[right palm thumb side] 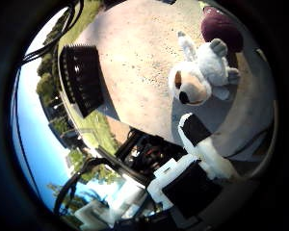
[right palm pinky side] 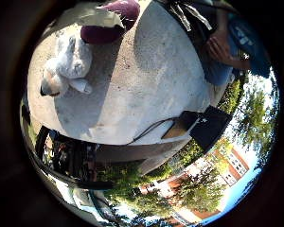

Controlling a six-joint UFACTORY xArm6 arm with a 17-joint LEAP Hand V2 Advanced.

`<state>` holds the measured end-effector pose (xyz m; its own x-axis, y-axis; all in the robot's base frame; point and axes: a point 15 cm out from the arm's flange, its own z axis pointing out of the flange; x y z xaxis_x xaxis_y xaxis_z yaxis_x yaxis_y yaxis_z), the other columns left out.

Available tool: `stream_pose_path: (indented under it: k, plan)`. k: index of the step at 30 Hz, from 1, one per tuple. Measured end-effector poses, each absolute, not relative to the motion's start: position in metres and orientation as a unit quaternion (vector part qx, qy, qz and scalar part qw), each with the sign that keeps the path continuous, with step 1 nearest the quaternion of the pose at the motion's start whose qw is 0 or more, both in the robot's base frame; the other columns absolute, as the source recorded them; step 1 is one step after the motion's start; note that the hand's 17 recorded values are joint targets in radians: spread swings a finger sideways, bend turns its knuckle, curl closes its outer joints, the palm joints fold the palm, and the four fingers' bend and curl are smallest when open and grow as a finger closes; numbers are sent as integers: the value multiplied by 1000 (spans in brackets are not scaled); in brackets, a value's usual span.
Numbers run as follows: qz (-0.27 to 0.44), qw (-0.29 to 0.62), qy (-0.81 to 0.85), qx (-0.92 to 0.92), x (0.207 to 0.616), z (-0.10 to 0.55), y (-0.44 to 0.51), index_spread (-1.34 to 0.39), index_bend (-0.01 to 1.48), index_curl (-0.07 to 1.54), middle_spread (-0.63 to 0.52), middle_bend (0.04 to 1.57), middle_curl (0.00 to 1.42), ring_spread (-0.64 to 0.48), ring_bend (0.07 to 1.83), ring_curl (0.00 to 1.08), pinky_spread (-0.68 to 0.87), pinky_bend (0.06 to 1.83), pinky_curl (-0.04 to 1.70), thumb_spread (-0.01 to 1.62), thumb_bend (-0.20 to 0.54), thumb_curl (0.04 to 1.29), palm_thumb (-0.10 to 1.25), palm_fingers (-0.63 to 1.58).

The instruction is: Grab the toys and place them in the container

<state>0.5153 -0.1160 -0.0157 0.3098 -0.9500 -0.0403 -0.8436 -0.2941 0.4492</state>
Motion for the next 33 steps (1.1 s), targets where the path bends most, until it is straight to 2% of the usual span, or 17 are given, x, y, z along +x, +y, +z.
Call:
stream_pose_path:
  k: [8,13,16,19,20,22,24,26,29,33]
  plan:
    - [-170,208,-538,799,497,-60,-101,-389,174,277,49,171,307,270,366,308,461,667,245,1121,-28,405,678,31]
    - [-177,227,-525,801,487,-74,-98,-317,182,280,40,183,314,265,364,309,463,653,234,1112,-31,395,674,94]
    - [-178,236,-517,803,484,-81,-91,-211,185,289,30,205,327,255,409,316,470,637,215,1106,-26,393,682,253]
    - [-173,251,-510,805,482,-86,-92,-192,175,291,-18,292,364,228,558,354,481,647,198,1096,-22,394,705,541]
    - [-170,256,-507,805,482,-86,-93,-231,144,276,-53,384,401,197,654,380,461,691,200,1087,-19,398,725,721]
    - [-169,260,-504,806,481,-87,-95,-278,76,233,-76,517,462,176,838,443,447,784,230,1080,-21,407,739,930]
    - [-168,263,-501,807,481,-86,-94,-345,84,184,-113,650,540,124,1049,532,432,891,275,1073,-17,421,765,994]
    - [-164,262,-499,809,485,-83,-91,-415,179,174,-155,732,615,74,1161,609,412,1011,337,1066,-17,435,788,1005]
    - [-158,255,-504,810,490,-73,-95,-529,270,163,-207,831,717,14,1223,679,364,1229,435,1054,-1,473,862,1073]
    - [-155,238,-527,801,493,-49,-106,-652,389,166,-241,947,830,-44,1254,734,303,1390,529,1066,47,543,1000,1062]
